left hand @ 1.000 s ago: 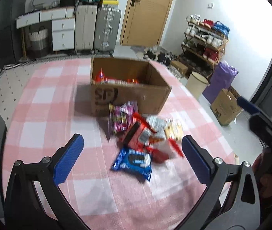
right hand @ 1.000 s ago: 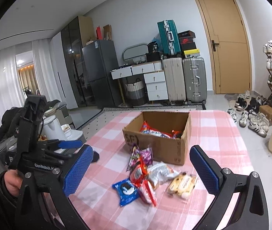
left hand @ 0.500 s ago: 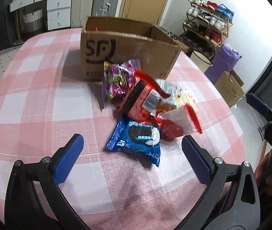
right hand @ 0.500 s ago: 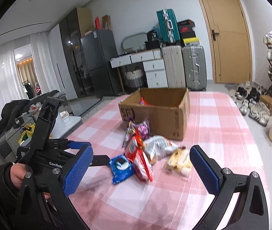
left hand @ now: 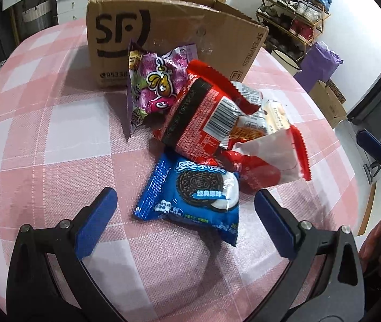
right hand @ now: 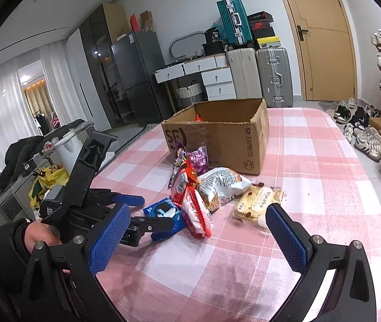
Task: Organize snacks
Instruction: 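Grasp the blue Oreo packet with the left tool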
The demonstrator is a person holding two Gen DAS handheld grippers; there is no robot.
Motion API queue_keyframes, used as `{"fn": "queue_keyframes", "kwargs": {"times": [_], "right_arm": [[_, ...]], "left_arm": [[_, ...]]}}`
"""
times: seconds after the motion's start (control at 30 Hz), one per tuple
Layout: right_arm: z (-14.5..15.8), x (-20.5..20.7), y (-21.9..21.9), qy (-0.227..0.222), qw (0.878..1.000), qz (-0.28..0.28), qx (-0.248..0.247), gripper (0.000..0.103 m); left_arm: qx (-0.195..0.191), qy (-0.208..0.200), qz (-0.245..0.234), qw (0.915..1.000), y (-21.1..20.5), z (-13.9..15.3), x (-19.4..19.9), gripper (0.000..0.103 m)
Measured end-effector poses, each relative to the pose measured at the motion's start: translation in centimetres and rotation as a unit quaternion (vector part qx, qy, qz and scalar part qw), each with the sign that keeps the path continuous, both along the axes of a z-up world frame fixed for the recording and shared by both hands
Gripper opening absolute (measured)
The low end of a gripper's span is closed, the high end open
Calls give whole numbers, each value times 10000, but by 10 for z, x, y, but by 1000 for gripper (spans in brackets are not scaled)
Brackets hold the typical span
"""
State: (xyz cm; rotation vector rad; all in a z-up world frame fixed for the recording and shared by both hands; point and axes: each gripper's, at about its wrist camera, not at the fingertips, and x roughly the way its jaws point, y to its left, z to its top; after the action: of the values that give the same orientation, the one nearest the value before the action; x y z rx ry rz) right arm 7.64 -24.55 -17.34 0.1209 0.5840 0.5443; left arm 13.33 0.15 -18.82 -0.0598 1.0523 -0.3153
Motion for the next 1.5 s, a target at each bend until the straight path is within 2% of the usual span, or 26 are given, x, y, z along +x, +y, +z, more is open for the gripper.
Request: {"fn": "queue_keyframes", "kwargs": {"times": [0.1, 0.13, 0.17, 0.23, 0.27, 0.3, 0.57, 0.73, 1.07, 1.5], "right_arm": [[-2, 2, -2, 39, 10000, -33, 14, 102], [-3, 2, -3, 40, 10000, -40, 37, 102], [-4, 2, -3, 50, 10000, -37, 54, 102], [-3, 2, -3, 93, 9999, -3, 108, 102], [-4, 3, -3, 116, 9998, 14, 139, 102], [-4, 1, -3, 121, 9998, 27, 144, 102], [-3, -2, 3, 111, 9999, 51, 111, 102], [-4, 0, 5, 151, 9998, 45, 96, 102], [-20, 17, 9, 596, 9978, 72, 276, 102], [-43, 45, 28, 989, 9947, 199, 201, 102]], "left_arm": [[-55, 18, -70, 10000, -1, -5, 6, 93], [-57, 11, -113, 9999, -1, -6, 6, 86], [-14, -24, -158, 9999, -2, -7, 8, 73], [-88, -39, -266, 9996, -2, -8, 9, 61], [-199, -17, -347, 9992, -3, -8, 9, 50], [-324, 22, -450, 9985, -3, -10, 11, 47], [-408, 33, -381, 9984, -3, -14, 19, 44], [-383, 34, -312, 9988, 2, -15, 8, 44], [-437, -29, -95, 9990, 22, -8, -8, 44], [-707, -229, 164, 9971, 43, 8, -17, 44]]}}
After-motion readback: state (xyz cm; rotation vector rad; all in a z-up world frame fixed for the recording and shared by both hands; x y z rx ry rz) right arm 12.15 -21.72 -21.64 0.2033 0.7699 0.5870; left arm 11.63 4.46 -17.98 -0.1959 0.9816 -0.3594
